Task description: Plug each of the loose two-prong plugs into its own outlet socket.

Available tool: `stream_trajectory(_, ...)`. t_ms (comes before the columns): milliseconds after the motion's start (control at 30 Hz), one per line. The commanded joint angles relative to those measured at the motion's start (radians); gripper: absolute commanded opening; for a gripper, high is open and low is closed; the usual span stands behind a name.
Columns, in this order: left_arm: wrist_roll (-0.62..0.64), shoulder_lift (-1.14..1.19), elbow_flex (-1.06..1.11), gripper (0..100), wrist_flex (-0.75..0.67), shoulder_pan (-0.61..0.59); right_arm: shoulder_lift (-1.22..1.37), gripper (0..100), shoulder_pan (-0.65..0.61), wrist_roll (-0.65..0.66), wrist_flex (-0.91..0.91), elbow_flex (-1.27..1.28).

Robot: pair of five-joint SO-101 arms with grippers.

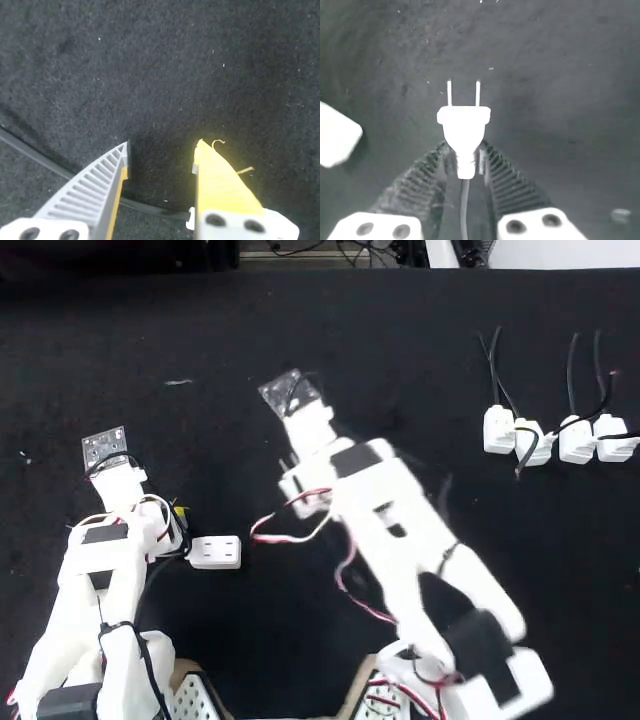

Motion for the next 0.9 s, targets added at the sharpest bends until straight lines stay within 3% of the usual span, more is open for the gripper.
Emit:
stream_trajectory(0, -0.006, -0.009, -0.002, 22, -0.014, 0.010, -0.153, 1.1, 0.112, 0.253, 0.100, -0.117)
stream_trajectory(200, -0.006, -0.009, -0.002, 22, -0.014, 0.008, -0.237, 1.1, 0.187, 0.496, 0.120, -0.151)
stream_trajectory(433, -0.006, -0.009, -0.002, 22, -0.014, 0.007, -0.251, 1.1, 0.112, 0.694, 0.282, -0.071)
stream_trajectory(733, -0.006, -0.009, -0.002, 22, -0.014, 0.005, -0.254, 1.1, -0.115, 0.713, 0.161, 0.311)
stream_trajectory(867, -0.006, -0.009, -0.001, 22, -0.014, 0.007, -0.254, 1.1, -0.144, 0.713, 0.081, 0.412)
